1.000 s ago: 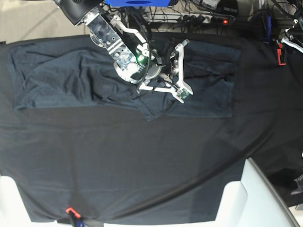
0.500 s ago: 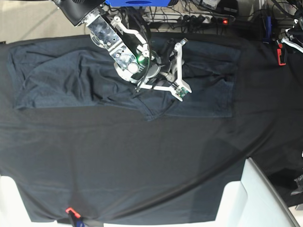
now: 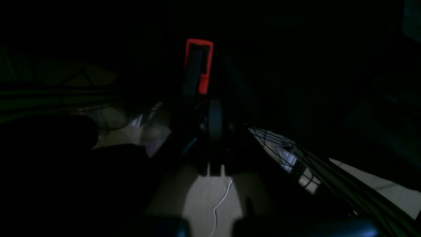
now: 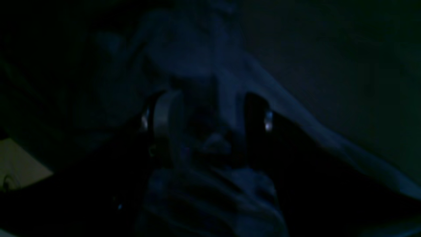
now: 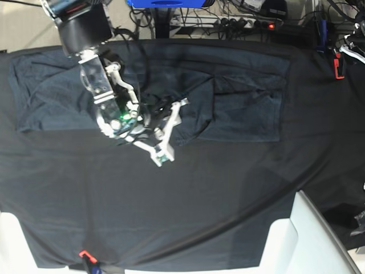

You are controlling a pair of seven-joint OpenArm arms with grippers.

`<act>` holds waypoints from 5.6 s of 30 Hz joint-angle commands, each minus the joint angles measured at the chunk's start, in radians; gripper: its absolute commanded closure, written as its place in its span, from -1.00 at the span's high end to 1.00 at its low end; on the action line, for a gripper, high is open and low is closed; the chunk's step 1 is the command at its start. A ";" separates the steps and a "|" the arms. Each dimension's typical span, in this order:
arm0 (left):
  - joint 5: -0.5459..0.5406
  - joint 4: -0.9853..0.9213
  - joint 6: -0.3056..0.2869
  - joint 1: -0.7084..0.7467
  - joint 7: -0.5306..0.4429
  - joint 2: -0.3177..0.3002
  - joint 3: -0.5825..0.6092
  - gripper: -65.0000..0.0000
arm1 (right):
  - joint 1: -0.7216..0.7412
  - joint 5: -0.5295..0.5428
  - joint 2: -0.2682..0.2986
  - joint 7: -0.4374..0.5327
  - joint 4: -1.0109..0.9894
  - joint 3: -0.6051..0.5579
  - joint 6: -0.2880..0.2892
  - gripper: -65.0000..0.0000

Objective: Fold the T-shirt properly

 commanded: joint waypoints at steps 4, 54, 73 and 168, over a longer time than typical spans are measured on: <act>-0.005 0.013 -0.001 0.004 -0.012 -0.015 -0.008 -1.00 | 0.019 0.000 -0.003 0.042 -0.030 0.004 0.000 -0.13; -0.005 0.012 -0.001 0.004 -0.012 -0.015 0.060 -1.00 | 0.097 0.000 -0.062 -0.013 0.091 -0.541 -0.006 -0.98; -0.005 0.006 -0.001 -0.045 -0.012 -0.014 0.076 -1.00 | 0.161 0.000 -0.072 0.126 0.091 -0.805 -0.006 0.45; 0.317 0.225 -0.017 -0.194 -0.101 0.221 1.043 -1.00 | -0.497 0.002 0.164 0.372 0.415 0.383 0.001 0.84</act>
